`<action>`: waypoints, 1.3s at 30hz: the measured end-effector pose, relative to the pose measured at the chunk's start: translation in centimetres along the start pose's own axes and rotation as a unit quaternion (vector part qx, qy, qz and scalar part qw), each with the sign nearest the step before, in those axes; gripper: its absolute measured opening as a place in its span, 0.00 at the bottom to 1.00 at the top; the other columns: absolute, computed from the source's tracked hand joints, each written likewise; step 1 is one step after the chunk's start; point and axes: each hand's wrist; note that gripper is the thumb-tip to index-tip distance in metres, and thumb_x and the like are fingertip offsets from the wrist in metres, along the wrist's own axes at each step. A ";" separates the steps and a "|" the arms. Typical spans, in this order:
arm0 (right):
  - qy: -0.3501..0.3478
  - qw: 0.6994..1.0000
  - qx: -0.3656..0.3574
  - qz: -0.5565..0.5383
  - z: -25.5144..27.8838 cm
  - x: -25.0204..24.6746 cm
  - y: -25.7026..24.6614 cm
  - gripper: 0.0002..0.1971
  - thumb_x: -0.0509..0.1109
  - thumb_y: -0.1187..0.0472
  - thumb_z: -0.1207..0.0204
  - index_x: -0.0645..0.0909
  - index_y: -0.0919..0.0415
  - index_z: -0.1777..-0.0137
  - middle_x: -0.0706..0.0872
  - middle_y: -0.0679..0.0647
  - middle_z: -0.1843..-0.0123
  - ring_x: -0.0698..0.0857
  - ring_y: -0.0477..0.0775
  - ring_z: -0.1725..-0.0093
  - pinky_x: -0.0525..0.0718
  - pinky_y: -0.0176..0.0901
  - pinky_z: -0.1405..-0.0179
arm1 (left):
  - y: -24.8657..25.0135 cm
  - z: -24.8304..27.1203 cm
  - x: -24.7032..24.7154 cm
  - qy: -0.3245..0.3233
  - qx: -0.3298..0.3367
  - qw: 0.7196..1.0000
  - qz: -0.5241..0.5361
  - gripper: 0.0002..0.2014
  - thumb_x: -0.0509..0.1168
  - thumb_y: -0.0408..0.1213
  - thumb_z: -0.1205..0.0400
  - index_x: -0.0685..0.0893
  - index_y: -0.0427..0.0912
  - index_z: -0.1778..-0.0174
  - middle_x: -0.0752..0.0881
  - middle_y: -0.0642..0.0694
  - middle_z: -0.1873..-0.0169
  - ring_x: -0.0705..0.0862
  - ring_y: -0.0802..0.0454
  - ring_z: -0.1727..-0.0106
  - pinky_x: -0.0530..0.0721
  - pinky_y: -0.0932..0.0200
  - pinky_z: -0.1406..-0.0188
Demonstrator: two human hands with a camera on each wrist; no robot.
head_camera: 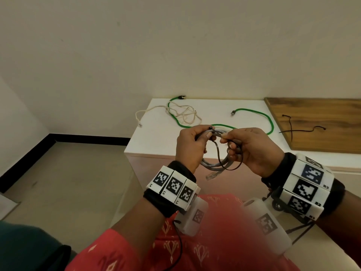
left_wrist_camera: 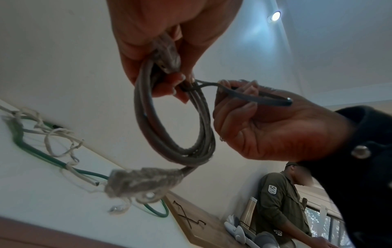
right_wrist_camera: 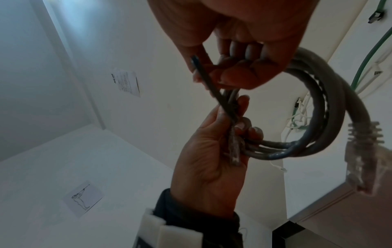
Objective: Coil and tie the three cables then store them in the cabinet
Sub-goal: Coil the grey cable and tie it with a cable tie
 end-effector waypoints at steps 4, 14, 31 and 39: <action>-0.006 1.000 -0.008 -0.002 0.1 0.0 0.1 0.12 0.64 0.68 0.25 0.82 0.65 0.69 0.73 0.47 0.86 0.73 0.45 0.82 0.75 0.33 0.80 | 0.0 0.1 -0.1 0.004 -0.005 1.000 0.001 0.11 0.61 0.26 0.20 0.85 0.33 0.46 0.83 0.49 0.71 0.75 0.63 0.79 0.75 0.64 0.74; -0.009 1.000 -0.014 -0.006 0.0 0.0 0.2 0.12 0.64 0.68 0.25 0.82 0.65 0.70 0.73 0.48 0.86 0.73 0.45 0.83 0.75 0.32 0.83 | 0.5 0.4 0.1 -0.001 -0.011 1.000 -0.008 0.11 0.61 0.27 0.20 0.86 0.34 0.46 0.83 0.51 0.71 0.74 0.61 0.80 0.76 0.61 0.74; 0.004 0.995 -0.093 0.046 0.2 0.1 0.5 0.07 0.71 0.67 0.29 0.81 0.64 0.68 0.81 0.50 0.82 0.80 0.46 0.81 0.77 0.32 0.83 | 1.3 1.4 0.2 -0.019 0.101 0.987 -0.122 0.10 0.63 0.27 0.21 0.87 0.34 0.48 0.89 0.41 0.59 0.82 0.65 0.63 0.75 0.77 0.62; -0.011 0.970 -0.183 0.160 -0.8 -0.9 0.2 0.01 0.70 0.63 0.27 0.81 0.59 0.56 0.74 0.59 0.77 0.73 0.43 0.78 0.71 0.26 0.78 | 1.5 1.8 -0.1 -0.070 0.169 0.968 -0.172 0.14 0.58 0.31 0.26 0.88 0.32 0.54 0.89 0.34 0.61 0.86 0.40 0.57 0.83 0.46 0.52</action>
Point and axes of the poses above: each hand's wrist, its own z-axis away from the middle knuckle, its own x-axis out of the palm, y = z × x
